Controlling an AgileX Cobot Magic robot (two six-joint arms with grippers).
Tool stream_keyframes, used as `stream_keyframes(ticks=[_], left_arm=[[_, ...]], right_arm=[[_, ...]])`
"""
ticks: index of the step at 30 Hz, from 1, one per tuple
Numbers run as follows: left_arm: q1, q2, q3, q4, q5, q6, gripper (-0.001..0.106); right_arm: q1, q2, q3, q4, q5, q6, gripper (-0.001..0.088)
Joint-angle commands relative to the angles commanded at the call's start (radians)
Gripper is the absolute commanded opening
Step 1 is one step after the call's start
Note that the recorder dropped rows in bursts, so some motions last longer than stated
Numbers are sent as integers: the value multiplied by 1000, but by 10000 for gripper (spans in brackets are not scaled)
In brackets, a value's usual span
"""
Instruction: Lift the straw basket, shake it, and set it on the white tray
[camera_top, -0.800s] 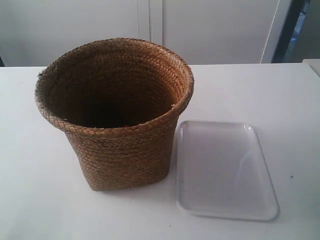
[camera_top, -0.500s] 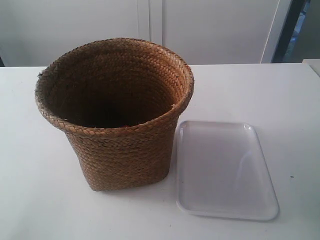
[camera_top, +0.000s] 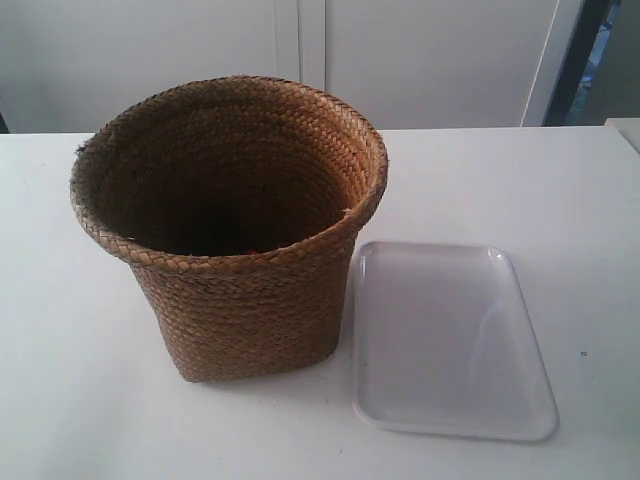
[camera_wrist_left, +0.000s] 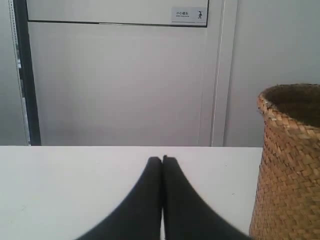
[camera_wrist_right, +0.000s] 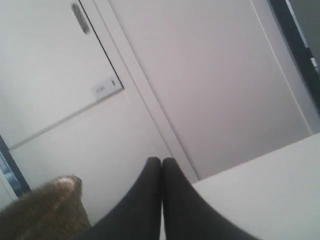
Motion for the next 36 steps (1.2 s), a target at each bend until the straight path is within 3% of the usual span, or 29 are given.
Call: stream_keyframes(ticks=[3, 11, 15, 21, 25, 30, 36], left_arm=[[0, 0, 0, 0, -56, -27, 0], [0, 0, 0, -2, -359, -272, 0], [0, 0, 0, -2, -356, -292, 0], [0, 0, 0, -2, -347, -293, 0], [0, 0, 0, -2, -226, -301, 0], [0, 0, 0, 52, -107, -319, 0], [0, 0, -9, 71, -108, -329, 0]], right_arm=[[0, 0, 0, -3, -7, 0, 0], [0, 0, 0, -3, -117, 0, 0], [0, 0, 0, -3, -151, 33, 0], [0, 0, 0, -3, -144, 350, 0], [0, 0, 0, -3, -68, 295, 0], [0, 0, 0, -3, -97, 291, 0], [0, 0, 0, -10, -106, 177, 0]])
